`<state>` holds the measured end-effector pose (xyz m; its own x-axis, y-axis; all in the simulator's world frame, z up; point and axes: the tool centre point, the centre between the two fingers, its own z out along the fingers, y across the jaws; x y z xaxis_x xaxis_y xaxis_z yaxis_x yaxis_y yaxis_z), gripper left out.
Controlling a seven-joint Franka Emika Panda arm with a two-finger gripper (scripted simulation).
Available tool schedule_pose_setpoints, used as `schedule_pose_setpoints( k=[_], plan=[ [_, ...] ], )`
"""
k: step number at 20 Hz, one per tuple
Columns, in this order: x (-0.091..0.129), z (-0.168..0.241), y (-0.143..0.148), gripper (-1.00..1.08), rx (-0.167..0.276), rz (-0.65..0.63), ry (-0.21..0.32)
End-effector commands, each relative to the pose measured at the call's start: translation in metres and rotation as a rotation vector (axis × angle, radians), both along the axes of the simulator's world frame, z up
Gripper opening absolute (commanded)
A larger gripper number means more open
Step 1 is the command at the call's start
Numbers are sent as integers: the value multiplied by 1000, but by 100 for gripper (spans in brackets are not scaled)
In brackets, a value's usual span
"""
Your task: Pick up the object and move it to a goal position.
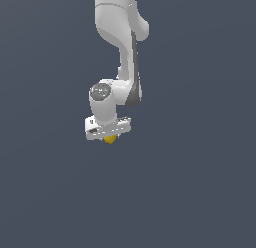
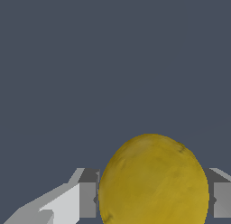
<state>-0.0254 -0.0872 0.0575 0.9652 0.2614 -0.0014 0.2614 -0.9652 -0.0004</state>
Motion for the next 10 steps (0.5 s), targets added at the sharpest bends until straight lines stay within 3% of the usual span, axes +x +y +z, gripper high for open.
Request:
schedule_pose_setpoints(
  k=[1, 10],
  plan=[
    [3, 17, -7, -100, 0, 0, -2],
    [16, 98, -42, -100, 0, 0, -2]
  ],
)
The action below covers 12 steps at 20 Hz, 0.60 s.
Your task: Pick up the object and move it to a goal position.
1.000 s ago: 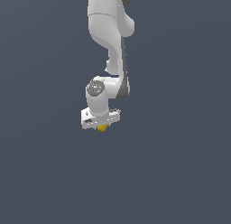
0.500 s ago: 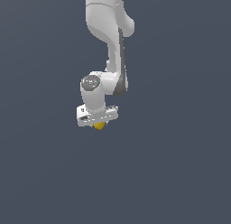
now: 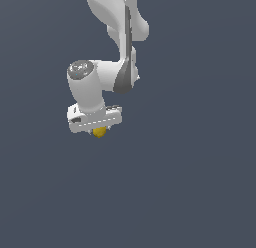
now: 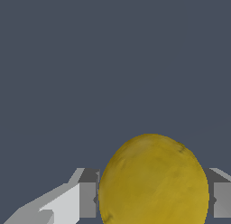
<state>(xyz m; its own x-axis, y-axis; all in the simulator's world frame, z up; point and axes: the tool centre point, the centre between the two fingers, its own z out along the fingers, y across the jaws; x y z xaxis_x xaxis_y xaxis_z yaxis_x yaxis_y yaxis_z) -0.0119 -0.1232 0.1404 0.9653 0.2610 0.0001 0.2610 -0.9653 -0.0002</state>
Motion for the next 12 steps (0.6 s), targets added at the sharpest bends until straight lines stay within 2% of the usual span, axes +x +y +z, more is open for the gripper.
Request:
schedule_pose_setpoints(
  k=[1, 6, 12],
  plan=[
    [4, 23, -10, -100, 0, 0, 0],
    [10, 56, -24, -100, 0, 0, 0],
    [15, 78, -34, -100, 0, 0, 0]
  ],
)
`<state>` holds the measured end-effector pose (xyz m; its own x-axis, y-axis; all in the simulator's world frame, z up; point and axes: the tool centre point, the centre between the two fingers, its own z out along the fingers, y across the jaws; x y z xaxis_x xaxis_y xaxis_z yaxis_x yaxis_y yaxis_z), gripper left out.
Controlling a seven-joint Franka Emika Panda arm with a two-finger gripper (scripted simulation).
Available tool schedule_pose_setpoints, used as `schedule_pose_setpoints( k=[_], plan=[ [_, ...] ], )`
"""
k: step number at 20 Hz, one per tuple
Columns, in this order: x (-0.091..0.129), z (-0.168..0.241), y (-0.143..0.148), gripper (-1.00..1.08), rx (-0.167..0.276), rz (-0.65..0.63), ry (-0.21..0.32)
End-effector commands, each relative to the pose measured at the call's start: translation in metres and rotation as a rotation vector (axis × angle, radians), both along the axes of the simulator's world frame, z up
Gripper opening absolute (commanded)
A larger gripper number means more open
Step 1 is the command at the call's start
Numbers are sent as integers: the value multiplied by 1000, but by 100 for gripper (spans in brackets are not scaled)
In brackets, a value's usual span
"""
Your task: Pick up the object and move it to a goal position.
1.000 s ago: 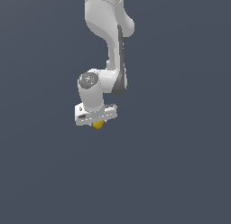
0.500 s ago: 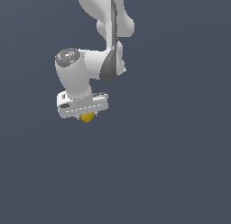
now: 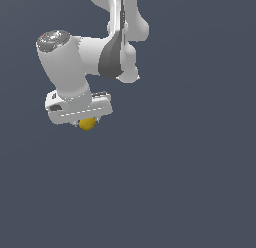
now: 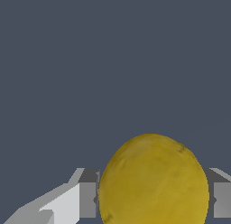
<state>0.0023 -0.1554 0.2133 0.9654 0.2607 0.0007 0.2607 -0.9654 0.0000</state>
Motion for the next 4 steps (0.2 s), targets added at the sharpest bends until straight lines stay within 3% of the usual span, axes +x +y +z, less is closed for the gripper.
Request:
schedule_pose_setpoints(
  k=[1, 4],
  plan=[
    [2, 6, -3, -100, 0, 1, 0],
    [2, 9, -4, -100, 0, 1, 0]
  ],
)
